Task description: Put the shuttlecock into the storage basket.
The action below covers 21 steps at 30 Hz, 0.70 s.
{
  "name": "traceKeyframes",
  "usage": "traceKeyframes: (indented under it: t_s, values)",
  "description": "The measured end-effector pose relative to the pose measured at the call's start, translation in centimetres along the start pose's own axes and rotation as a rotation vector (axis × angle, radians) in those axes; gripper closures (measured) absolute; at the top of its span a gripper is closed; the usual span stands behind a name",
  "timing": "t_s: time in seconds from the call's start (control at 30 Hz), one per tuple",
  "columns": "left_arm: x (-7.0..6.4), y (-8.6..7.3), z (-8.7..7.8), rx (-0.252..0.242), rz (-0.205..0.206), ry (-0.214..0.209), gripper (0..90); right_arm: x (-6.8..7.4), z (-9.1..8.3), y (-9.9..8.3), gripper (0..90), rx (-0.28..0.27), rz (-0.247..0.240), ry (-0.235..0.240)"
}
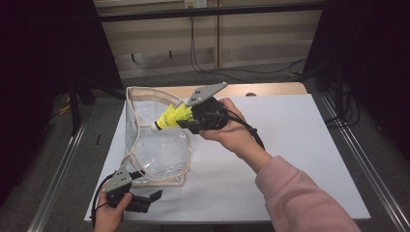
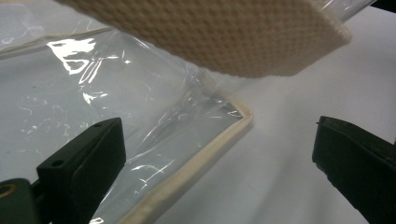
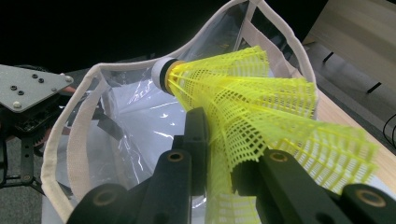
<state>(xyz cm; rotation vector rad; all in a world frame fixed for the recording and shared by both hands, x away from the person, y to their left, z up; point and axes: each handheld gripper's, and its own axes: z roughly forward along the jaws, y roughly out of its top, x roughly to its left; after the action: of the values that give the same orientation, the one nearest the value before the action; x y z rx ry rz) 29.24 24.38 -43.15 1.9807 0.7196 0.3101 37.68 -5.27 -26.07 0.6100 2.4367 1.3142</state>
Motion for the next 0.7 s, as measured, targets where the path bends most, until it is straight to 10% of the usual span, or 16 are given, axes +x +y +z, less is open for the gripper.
traceKeyframes:
  t_s: [0.7]
  values:
    - [0.0,0.0,0.0,-0.002,-0.003,-0.004,2.5,1.1,2.2,0.8,79.8,0.029,-0.031,0.003]
